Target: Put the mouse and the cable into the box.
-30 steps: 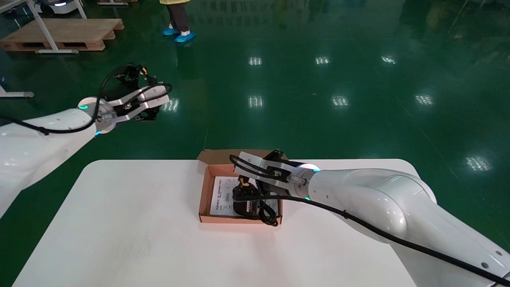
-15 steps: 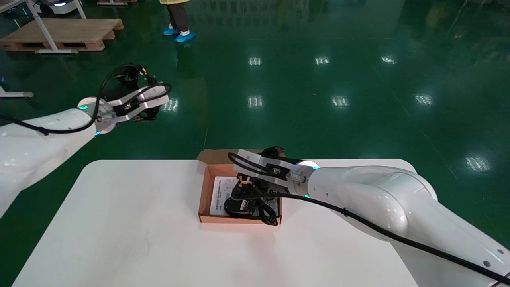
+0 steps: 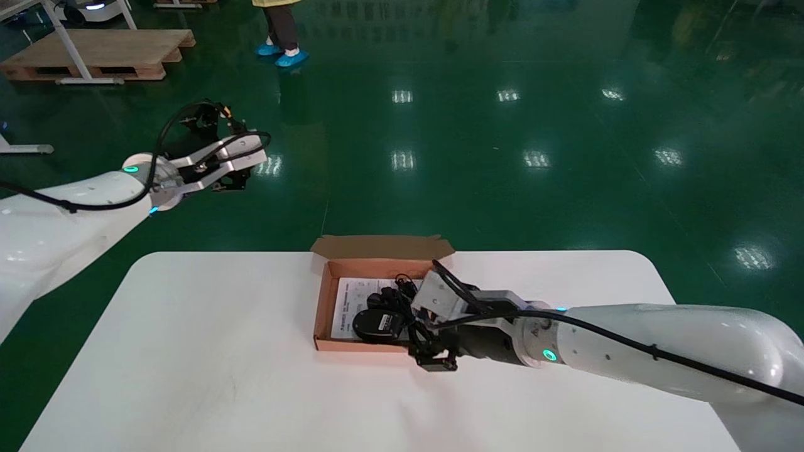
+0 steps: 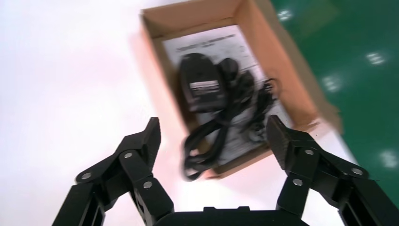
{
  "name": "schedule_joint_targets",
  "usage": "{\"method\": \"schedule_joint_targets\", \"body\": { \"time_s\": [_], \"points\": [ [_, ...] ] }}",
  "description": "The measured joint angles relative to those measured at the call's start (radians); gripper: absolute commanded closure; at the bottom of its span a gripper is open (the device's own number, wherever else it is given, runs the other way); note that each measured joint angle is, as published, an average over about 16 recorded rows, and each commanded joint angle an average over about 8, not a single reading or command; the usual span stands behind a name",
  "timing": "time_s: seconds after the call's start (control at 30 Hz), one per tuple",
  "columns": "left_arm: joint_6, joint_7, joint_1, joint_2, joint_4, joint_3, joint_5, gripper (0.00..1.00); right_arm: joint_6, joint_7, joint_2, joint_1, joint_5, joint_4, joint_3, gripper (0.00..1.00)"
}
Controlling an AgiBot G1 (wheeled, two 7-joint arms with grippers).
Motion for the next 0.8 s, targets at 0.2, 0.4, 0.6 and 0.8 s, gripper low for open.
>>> {"method": "schedule_joint_targets", "body": {
  "time_s": [0.2, 0.4, 0.6, 0.8],
  "points": [
    [0.079, -0.045, 0.038, -0.036, -0.056, -0.039, -0.039, 0.0, -0.075, -0.045, 0.073, -0.042, 0.162, 0.027, 0.056, 0.0],
    [0.202, -0.116, 0.097, -0.093, -0.143, -0.099, -0.1, 0.0, -0.151, -0.09, 0.145, -0.083, 0.324, 0.054, 0.112, 0.0],
    [0.333, -0.191, 0.16, -0.153, -0.236, -0.163, -0.164, 0.0, -0.226, -0.136, 0.218, -0.125, 0.486, 0.081, 0.168, 0.0],
    [0.464, -0.267, 0.223, -0.213, -0.329, -0.228, -0.229, 0.0, -0.301, -0.181, 0.291, -0.166, 0.648, 0.109, 0.225, 0.0]
  ]
}}
